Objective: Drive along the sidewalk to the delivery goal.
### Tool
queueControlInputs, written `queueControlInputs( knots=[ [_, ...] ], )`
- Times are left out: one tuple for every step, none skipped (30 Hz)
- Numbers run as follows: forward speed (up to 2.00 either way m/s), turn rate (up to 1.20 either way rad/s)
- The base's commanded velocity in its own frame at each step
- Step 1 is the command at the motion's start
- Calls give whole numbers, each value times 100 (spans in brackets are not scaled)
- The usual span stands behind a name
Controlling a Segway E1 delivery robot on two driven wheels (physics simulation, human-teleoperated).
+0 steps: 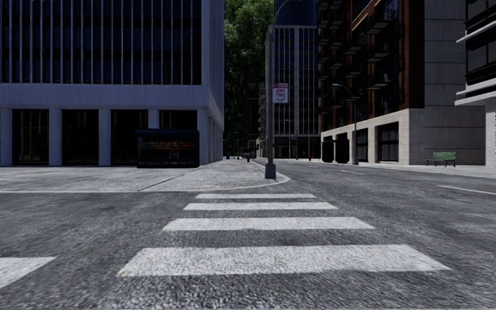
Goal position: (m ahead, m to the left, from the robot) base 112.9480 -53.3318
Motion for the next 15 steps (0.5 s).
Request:
queueControlInputs(
  knots=[
    [200, 0],
    [200, 0],
    [200, 0],
    [200, 0],
    [200, 0],
    [200, 0],
    [200, 12],
    [200, 19],
    [200, 22],
    [200, 22],
    [200, 23],
    [200, 23],
    [200, 19],
    [200, 19],
    [200, 0]
  ],
)
